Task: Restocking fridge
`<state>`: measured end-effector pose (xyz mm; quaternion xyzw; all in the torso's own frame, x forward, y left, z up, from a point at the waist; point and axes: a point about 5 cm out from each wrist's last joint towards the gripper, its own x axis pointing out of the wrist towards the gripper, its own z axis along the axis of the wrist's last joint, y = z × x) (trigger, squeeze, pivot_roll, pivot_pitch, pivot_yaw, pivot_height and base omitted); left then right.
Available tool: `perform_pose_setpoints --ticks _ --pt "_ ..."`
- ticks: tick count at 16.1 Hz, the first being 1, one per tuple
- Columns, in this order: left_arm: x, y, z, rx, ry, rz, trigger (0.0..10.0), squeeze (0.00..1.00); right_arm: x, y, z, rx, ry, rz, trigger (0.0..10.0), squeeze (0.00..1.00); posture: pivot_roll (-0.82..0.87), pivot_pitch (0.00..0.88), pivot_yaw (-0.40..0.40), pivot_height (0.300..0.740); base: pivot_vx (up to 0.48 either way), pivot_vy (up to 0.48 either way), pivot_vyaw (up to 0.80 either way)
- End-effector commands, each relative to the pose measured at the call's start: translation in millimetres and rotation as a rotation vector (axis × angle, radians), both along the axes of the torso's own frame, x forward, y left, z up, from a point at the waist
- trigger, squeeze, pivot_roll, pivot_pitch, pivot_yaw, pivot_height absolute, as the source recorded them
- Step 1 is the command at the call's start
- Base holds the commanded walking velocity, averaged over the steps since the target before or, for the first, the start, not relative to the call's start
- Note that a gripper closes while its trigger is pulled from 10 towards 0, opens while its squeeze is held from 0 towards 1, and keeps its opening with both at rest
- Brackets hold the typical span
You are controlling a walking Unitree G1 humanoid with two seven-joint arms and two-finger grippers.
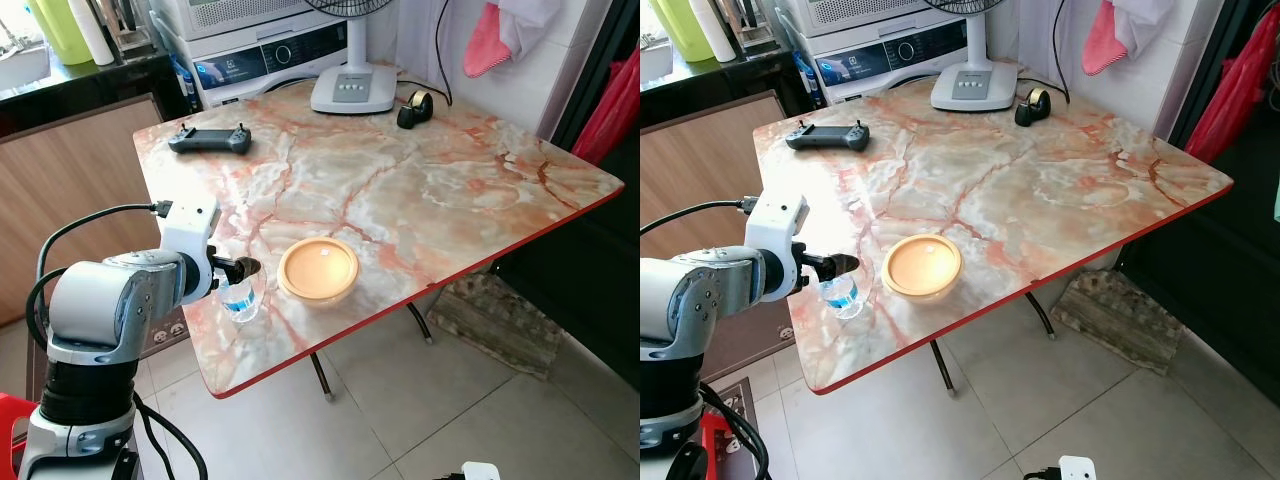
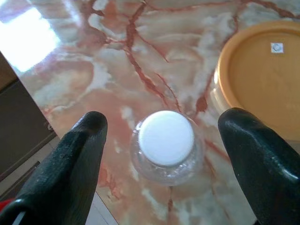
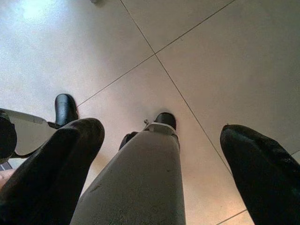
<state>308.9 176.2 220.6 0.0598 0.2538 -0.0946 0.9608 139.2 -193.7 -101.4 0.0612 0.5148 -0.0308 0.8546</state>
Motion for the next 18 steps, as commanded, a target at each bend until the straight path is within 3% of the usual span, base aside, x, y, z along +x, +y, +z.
perform_pose_setpoints --ticks 1,11,12,13,14,15,18 --pt "1.0 9.2 -1.8 0.004 -0.005 0.058 10.0 0.0 -2.5 0.9 -1.1 0.005 0.01 -0.003 10.0 0.0 0.06 0.05 0.06 0.74 0.0 0.0 0.0" --pt "-0.8 6.5 -6.4 -0.041 0.001 0.076 10.0 0.0 -2.4 -0.5 -0.8 -0.003 0.011 0.005 10.0 0.0 0.05 0.057 0.051 0.74 0.0 0.0 0.0" --pt "-1.2 5.3 -5.1 -0.043 -0.002 0.077 4.5 0.0 -2.5 -0.1 -0.9 -0.002 0.012 0.006 10.0 0.0 0.06 0.057 0.05 0.74 0.0 0.0 0.0" --pt "-1.2 5.2 -5.0 -0.044 -0.002 0.077 3.6 0.0 -2.4 -0.1 -0.9 -0.001 0.012 0.007 10.0 0.0 0.06 0.057 0.05 0.74 0.0 0.0 0.0" --pt "-1.6 5.7 -5.1 -0.045 -0.001 0.08 0.9 0.0 -2.6 0.3 -1.0 0.0 0.012 0.007 10.0 0.0 0.06 0.06 0.052 0.74 0.0 0.0 0.0" --pt "-1.7 5.8 -5.1 -0.046 0.0 0.08 0.0 0.0 -2.7 0.5 -1.1 0.0 0.012 0.006 10.0 0.0 0.06 0.06 0.053 0.74 0.0 0.0 0.0" --pt "-2.3 5.8 -5.2 -0.049 0.005 0.08 0.0 0.0 -3.0 0.9 -1.2 0.002 0.014 0.007 10.0 0.0 0.06 0.062 0.054 0.74 0.0 0.0 0.0"
